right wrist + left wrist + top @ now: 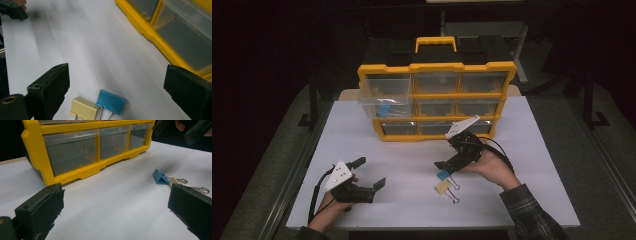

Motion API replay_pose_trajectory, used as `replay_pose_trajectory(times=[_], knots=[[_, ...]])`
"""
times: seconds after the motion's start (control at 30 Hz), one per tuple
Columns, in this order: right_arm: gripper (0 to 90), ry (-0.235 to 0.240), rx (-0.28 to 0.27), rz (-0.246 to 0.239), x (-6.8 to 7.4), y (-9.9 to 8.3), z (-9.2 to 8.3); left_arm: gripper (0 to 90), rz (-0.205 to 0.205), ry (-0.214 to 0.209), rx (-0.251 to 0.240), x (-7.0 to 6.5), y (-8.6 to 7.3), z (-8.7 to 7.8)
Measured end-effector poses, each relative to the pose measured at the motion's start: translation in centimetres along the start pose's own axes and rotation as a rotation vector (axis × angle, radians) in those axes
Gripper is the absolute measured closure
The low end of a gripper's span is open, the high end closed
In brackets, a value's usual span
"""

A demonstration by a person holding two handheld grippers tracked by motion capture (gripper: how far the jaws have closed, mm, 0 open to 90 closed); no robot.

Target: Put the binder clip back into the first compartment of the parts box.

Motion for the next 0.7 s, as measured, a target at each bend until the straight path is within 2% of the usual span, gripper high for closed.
replay_pose_trajectory(times=[0.1,0.33,0.4,0.47,0.7], knots=[[6.2,0.004,0.003,-0.016,0.4,-0.6,0.4,0.1,-0.009,-0.001,0.005,0.0,-0.1,-0.1],[7.0,0.018,0.02,-0.003,1.0,-1.8,1.3,0.1,-0.008,-0.003,0.006,-0.1,-0.1,-0.1],[12.0,0.02,0.022,0.002,1.2,-2.3,1.4,0.1,-0.006,-0.004,0.005,-0.1,0.0,-0.1],[12.8,0.023,0.018,0.004,1.3,-2.5,1.5,0.2,-0.006,-0.004,0.006,-0.1,-0.1,-0.1],[19.7,0.031,0.054,0.013,2.1,-3.8,2.5,0.1,-0.009,-0.003,0.007,-0.1,-0.1,-0.1]])
Point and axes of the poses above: each handheld gripper's, and its own axes: z roughly forward along the jaws, y roughly out of its top, x roughly to its left, the point moved 8 cm from there along z, roughly forward along the jaws, and after that the axes turned 9 degrees about x, right-handed, at the moved point
